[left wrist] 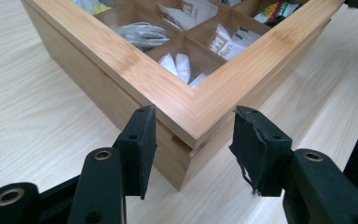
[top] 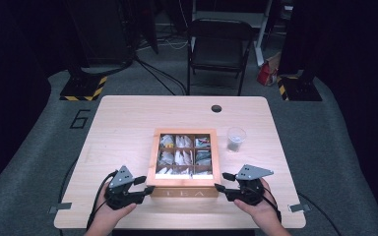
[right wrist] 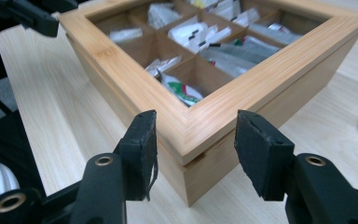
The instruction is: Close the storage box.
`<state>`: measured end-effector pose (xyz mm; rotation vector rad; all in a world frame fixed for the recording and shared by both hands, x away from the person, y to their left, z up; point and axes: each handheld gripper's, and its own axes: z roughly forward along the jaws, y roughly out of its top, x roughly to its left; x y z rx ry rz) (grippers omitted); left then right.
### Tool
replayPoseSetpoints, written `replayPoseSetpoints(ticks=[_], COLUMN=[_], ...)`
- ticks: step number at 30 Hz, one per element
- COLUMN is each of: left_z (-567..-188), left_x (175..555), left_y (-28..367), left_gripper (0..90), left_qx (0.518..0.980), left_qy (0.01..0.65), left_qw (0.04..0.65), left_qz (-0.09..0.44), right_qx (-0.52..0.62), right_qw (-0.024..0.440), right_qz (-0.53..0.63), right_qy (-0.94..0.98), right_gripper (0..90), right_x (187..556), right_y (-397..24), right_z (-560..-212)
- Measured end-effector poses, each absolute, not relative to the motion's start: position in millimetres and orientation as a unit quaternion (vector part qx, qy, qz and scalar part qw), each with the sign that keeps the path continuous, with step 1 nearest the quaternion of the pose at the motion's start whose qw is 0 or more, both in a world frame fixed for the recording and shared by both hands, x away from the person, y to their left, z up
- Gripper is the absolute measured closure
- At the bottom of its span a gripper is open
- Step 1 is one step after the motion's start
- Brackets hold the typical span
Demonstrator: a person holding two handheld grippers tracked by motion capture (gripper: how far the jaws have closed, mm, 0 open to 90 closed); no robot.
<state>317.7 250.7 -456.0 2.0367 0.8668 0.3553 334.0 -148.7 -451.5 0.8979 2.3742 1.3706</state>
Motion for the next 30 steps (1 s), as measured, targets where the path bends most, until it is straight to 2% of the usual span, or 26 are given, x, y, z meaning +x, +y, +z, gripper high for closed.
replayPoseSetpoints(ticks=[13,30], left_z=[-452,-456], left_x=[326,328], left_y=[262,277], left_gripper=[48.0,45.7], left_qx=[0.807,0.795], left_qy=[0.366,0.383], left_qw=[0.444,0.447], left_qz=[0.135,0.144], right_qx=[0.329,0.357], right_qw=[0.124,0.162], right_qz=[0.48,0.464], right_qy=[0.804,0.794], right_gripper=[46.0,44.7], right_x=[341,344], right_y=[-157,-178], right_z=[-447,-453])
